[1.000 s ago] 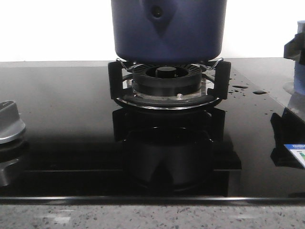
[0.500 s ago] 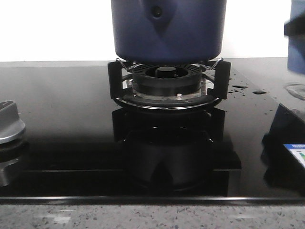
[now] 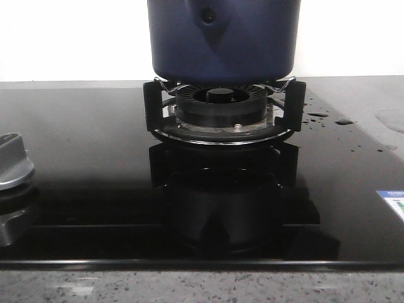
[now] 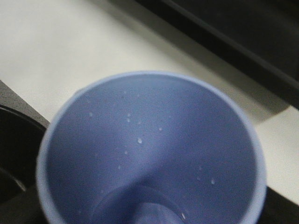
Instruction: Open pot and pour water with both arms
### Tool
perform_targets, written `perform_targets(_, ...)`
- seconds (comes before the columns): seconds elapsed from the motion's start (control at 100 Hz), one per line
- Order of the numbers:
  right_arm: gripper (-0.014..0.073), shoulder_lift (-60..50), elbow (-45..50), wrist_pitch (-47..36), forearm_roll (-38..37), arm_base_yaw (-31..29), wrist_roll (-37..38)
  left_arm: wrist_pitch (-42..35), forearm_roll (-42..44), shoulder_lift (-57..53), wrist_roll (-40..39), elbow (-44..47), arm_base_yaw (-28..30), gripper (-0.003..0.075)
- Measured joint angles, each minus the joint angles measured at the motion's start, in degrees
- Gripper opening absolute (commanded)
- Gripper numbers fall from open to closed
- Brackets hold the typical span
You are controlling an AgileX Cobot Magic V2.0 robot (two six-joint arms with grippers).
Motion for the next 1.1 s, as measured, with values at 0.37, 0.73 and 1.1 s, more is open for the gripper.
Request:
perform_targets(0.37,0.0080,8.78,-8.58,2.19,-15.88,5.66,0.00,0.56,0.15,-1.96,-0.16,0.00,0.00,0.0275)
perform_targets(0.73,0.0080,14.03,-10.03,1.28,-36.07,7.23,0.00,0.98,0.29,-2.70,-0.53,0.00,0.00,0.0275)
perform_targets(1.1,0.0080,15.41,-12.15,2.57,-49.19,7.60,0.10,1.12,0.43,-2.70,-0.58,0.00,0.00,0.0275)
